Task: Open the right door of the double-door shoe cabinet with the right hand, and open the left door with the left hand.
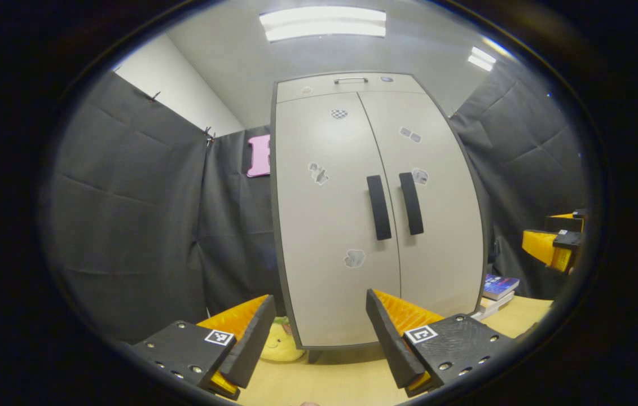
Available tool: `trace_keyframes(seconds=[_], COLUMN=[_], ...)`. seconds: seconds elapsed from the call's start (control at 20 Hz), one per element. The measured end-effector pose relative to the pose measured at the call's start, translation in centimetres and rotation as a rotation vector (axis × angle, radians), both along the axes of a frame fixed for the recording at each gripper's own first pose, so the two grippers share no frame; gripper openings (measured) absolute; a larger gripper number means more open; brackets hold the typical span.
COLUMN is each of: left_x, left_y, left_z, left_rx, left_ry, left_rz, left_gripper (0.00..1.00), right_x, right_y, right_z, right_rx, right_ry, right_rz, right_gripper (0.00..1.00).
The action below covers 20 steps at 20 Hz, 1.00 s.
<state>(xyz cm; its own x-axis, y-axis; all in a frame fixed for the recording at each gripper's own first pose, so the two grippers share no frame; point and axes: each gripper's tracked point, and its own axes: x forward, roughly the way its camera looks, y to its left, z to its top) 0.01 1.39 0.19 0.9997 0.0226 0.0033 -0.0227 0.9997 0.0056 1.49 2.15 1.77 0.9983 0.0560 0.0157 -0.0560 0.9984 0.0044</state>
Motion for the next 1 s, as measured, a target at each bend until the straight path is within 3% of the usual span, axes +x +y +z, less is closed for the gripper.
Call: trace_keyframes(seconds=[0.35, 1.0], left_x=[-1.1, -5.7], left_y=[2.5, 11.4], left_z=[-0.6, -3.2], left_rx=[0.005, 0.048], left_ry=[0.006, 0.082], left_rz=[0.059, 0.287], left_gripper=[0.94, 0.94], right_x=[3.8, 13.0], right_y=[3.2, 10.0], right_z=[3.9, 9.7], right_rx=[0.013, 0.052], right_ry=[-0.03, -0.08], right_rz=[0.07, 0.155], right_gripper=[0.98, 0.97])
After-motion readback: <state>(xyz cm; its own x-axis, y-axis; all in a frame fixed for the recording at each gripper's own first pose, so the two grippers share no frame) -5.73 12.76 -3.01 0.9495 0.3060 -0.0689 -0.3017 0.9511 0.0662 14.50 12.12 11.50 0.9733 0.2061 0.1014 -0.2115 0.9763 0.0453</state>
